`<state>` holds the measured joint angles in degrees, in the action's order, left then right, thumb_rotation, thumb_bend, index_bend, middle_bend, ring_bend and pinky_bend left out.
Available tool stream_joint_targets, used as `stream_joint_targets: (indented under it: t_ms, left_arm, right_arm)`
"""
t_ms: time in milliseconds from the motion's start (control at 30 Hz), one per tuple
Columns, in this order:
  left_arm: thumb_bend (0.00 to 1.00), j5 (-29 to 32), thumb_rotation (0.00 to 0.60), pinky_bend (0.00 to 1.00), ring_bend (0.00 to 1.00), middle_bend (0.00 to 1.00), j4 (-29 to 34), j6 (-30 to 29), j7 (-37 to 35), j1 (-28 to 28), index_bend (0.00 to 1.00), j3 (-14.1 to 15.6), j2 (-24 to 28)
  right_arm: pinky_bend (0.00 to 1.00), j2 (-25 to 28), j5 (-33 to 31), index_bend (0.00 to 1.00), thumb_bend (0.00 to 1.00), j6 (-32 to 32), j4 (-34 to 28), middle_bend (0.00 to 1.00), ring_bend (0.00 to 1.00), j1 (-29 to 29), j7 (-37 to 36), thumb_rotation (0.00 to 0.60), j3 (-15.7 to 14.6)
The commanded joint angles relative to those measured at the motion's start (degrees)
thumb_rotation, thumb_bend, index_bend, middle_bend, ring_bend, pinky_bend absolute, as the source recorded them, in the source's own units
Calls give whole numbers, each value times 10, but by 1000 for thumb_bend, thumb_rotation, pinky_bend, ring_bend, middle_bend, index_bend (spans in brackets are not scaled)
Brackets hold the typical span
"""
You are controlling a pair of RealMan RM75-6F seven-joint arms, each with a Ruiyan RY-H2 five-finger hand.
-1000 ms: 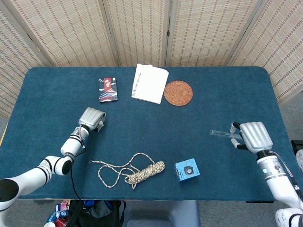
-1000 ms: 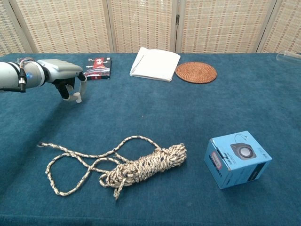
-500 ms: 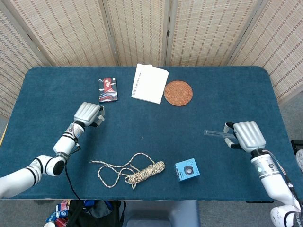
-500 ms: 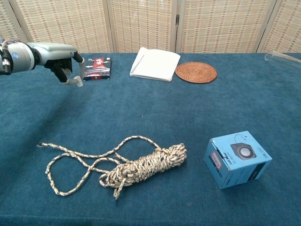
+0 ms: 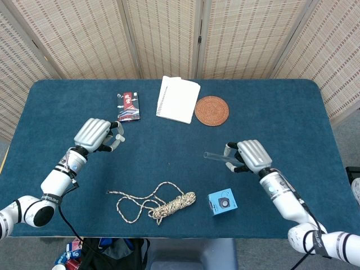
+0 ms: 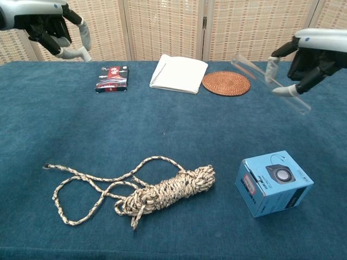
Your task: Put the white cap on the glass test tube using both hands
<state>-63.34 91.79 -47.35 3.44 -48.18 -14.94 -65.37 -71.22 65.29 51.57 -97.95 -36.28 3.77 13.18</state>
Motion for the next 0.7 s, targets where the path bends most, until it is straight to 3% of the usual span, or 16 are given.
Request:
stream_joint_targets:
  t_ms: [33,367,700]
  left_arm:
    - [452,-4,600,889,908,957,41,-17,-9,6,570,-14,26]
    - [451,-7,600,889,908,957,105,-41,-11,-6,577,-41,36]
    - [448,-28,600,889,908,957,138,-86,59,-16,583,-33,14]
  right_arm:
    - [1000,-46,-6,880,677,-22,36,1000,1000,-30,-31,600,18]
    - [1000,-158,9,888,677,-28,120,1000,1000,-69,-129,600,47]
    - [1000,-214,17,891,676,-20,155,1000,1000,-87,-190,600,64]
